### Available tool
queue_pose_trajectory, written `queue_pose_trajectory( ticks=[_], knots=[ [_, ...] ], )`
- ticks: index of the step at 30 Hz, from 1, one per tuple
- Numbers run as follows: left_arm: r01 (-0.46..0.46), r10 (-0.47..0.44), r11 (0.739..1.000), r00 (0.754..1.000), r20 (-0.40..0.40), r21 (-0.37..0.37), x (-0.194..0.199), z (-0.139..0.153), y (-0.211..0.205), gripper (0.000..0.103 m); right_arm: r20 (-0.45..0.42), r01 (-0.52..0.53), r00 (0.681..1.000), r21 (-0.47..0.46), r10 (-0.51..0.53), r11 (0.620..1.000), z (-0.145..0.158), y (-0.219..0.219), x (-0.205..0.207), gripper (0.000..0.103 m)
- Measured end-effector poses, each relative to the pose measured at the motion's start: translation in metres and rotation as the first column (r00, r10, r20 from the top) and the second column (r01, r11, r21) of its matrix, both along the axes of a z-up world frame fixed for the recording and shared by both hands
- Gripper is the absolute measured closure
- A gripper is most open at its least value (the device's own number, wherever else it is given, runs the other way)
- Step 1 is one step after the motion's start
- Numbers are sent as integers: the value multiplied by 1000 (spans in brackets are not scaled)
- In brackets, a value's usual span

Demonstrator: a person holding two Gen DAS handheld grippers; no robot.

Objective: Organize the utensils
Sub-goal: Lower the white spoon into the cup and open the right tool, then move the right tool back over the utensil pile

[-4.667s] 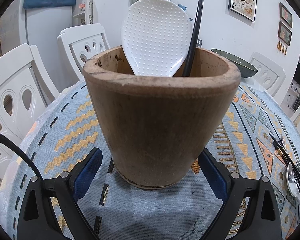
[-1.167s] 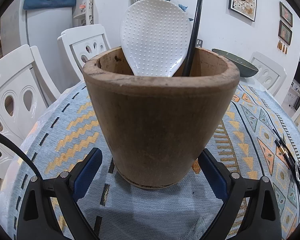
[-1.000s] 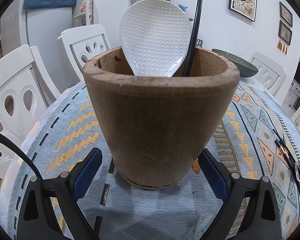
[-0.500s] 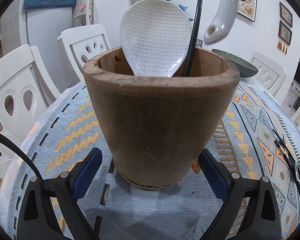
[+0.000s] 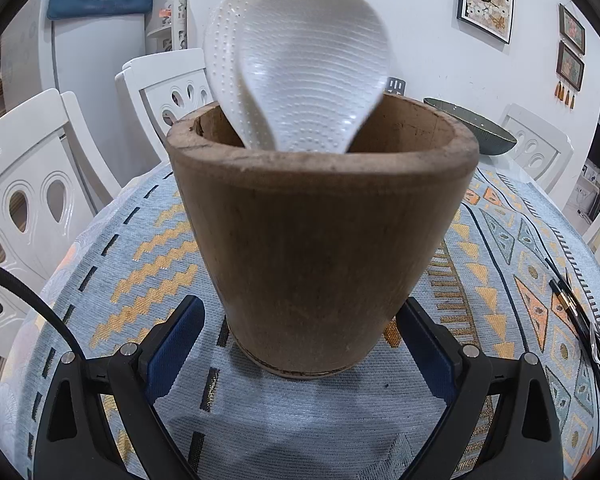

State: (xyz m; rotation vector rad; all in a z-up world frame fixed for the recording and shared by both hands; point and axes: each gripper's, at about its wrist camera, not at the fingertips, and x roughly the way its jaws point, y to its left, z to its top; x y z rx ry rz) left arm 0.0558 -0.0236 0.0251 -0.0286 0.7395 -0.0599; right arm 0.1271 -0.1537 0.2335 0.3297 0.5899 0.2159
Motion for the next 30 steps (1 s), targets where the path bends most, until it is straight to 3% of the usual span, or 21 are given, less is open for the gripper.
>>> queue_pose_trajectory(
  ticks=[8,17,24,30],
  knots=[
    [0,0,1000,1000,0,-1,0,0,0,6,86,33,996,42,-37,999,44,-26,-20,50],
    [0,0,1000,1000,-1,-1,0,0,0,5,100,91,991,6,-91,996,59,-62,-45,50],
    [0,0,1000,1000,-1,-1,0,0,0,5,33,180,984,-113,-177,977,38,-107,-65,49],
    [0,0,1000,1000,-2,-3,0,-1,1,5,-113,259,953,-186,-282,948,-2,-161,-82,49]
  ],
)
